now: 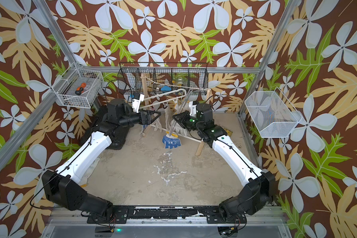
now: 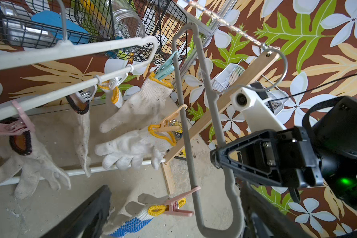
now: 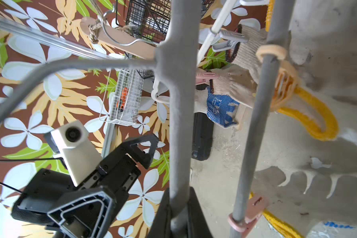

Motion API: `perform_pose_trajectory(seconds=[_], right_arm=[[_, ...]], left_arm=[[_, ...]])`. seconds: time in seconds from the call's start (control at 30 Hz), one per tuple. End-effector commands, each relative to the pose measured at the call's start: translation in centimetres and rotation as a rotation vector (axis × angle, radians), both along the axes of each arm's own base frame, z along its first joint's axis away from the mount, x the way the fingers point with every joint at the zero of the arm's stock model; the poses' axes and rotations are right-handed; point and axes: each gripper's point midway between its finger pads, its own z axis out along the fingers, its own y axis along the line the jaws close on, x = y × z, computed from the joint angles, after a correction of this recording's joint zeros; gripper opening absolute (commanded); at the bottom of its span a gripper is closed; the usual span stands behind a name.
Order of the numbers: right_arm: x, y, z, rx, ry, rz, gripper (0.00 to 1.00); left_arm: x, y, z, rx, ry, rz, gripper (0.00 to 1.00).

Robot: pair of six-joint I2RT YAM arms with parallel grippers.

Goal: Clip the gloves onto a hanger to dry
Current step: Pick up the glove from the center of the board.

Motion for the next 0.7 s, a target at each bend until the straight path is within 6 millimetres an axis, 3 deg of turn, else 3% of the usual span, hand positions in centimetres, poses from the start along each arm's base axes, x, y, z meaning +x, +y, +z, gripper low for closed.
perform_pose_trajectory(seconds=[0.0, 0.2, 0.33, 0.47, 0.67], right_arm=[[0.8, 0.4, 3.1, 0.133, 0.025, -0.017, 0.0], [2.8, -0.4, 4.6, 0.198, 0.074, -0.081, 0.0], [3.9, -1.1, 3.8, 0.237, 0.151, -0.105, 0.0], [4.9, -1.6, 4.6, 0.23, 0.153, -0.125, 0.0], [5.7, -1.8, 3.1, 0.252, 0.224, -0.119, 0.0]], left_arm=[[-0.1, -0.3, 0.4, 0.006, -0.017, -0.031, 1.0], [-0.1, -0.5, 0.4, 0.007, -0.01, -0.05, 1.0], [-0.1, -0.6, 0.3, 0.009, 0.0, -0.062, 1.0], [-0.1, -0.6, 0.3, 0.012, 0.0, -0.066, 1.0], [0.0, -0.6, -0.2, 0.01, 0.015, -0.068, 1.0]])
